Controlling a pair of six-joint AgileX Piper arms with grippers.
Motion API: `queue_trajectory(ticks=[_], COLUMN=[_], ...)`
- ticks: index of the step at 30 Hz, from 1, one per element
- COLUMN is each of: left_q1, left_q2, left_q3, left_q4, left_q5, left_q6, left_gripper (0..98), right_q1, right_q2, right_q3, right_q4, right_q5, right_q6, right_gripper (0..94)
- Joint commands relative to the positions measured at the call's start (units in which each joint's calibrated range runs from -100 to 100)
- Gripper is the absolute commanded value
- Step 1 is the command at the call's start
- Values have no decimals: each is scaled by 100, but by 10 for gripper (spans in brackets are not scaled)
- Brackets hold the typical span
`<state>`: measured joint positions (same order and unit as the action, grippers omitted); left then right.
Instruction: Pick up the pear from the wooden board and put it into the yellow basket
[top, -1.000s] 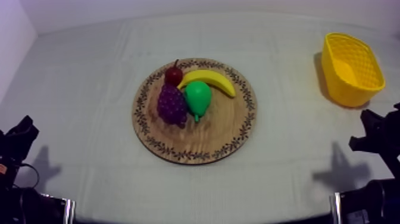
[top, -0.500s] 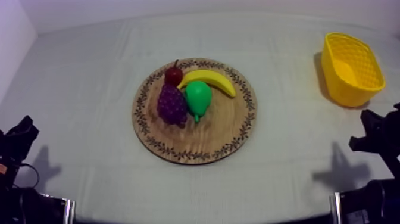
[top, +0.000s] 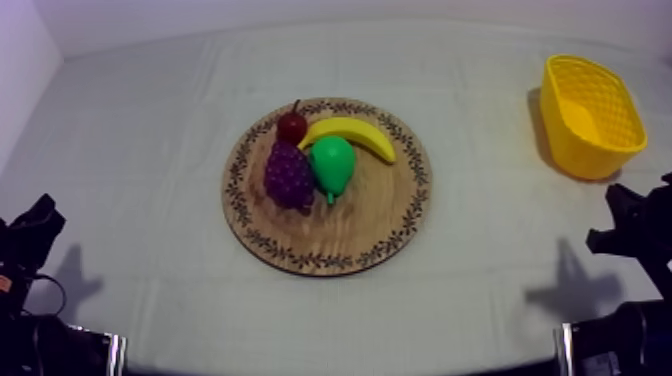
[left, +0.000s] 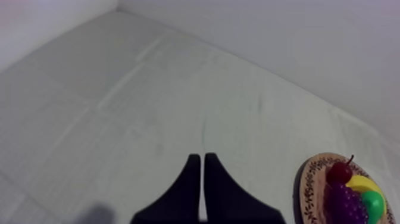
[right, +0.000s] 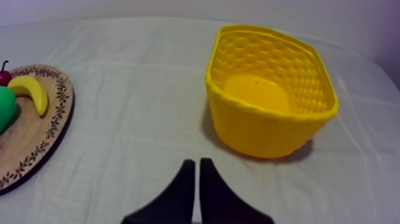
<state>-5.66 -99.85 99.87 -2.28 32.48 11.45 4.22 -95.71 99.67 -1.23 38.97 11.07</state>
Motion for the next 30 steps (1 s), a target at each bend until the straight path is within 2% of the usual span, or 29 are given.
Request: queue_trajectory(ticks=[1, 18, 24, 30], left_q1=[-2, -2, -2, -2], left_q2=[2, 2, 2, 2], left_q3=[2, 2, 2, 2], left_q4=[0, 0, 0, 0], left_q5=[1, 1, 1, 1], left_q6=[1, 1, 1, 1], left_gripper=[1, 1, 1, 1], right_q1=[-1, -1, 2, 2], right_q2=[-5, -5, -5, -5], right_q3=[0, 0, 0, -4], right_q4=[-2, -2, -2, 28], right_q5=[-2, -2, -2, 46], right_q6=[-1, -4, -299, -307], right_gripper=[3, 3, 3, 5])
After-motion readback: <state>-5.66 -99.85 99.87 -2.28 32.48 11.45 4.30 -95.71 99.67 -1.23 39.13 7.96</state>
